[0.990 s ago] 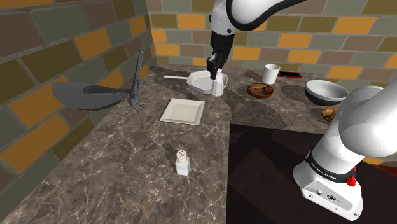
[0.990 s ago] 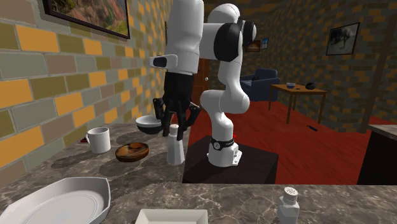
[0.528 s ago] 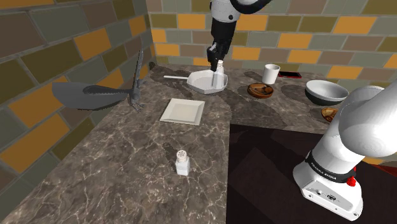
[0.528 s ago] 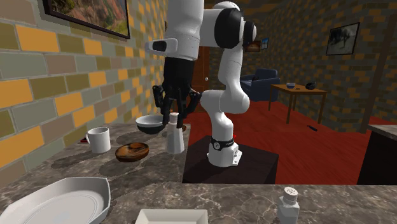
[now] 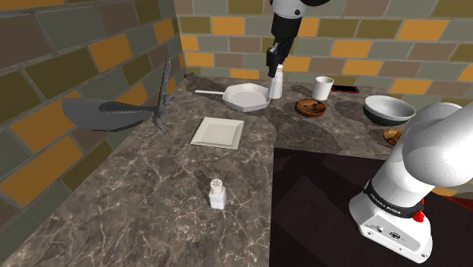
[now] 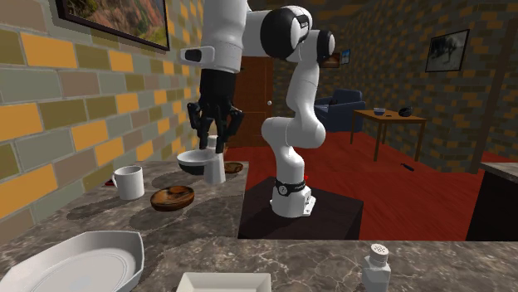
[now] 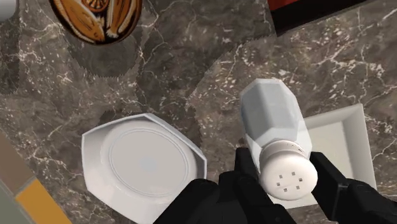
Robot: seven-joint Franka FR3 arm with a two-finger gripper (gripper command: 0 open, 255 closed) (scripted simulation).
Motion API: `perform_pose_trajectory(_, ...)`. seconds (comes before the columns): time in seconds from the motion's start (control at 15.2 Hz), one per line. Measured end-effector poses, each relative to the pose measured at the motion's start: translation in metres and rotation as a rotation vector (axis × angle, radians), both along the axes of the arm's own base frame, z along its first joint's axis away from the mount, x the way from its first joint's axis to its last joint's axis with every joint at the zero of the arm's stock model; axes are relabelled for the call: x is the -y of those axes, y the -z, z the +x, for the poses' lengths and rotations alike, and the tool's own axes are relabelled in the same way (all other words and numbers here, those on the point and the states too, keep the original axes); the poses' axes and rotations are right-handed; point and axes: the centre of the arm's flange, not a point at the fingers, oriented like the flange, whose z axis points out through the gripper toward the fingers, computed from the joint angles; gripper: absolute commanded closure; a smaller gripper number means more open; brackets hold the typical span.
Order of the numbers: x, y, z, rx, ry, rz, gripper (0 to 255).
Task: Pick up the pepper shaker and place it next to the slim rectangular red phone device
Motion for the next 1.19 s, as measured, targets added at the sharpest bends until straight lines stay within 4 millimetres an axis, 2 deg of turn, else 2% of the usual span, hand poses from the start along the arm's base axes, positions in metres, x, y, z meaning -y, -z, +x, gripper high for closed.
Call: perform_pose_trajectory(1.19, 0.227, 0.001, -0.067, 0.0, 0.0, 0.001, 255)
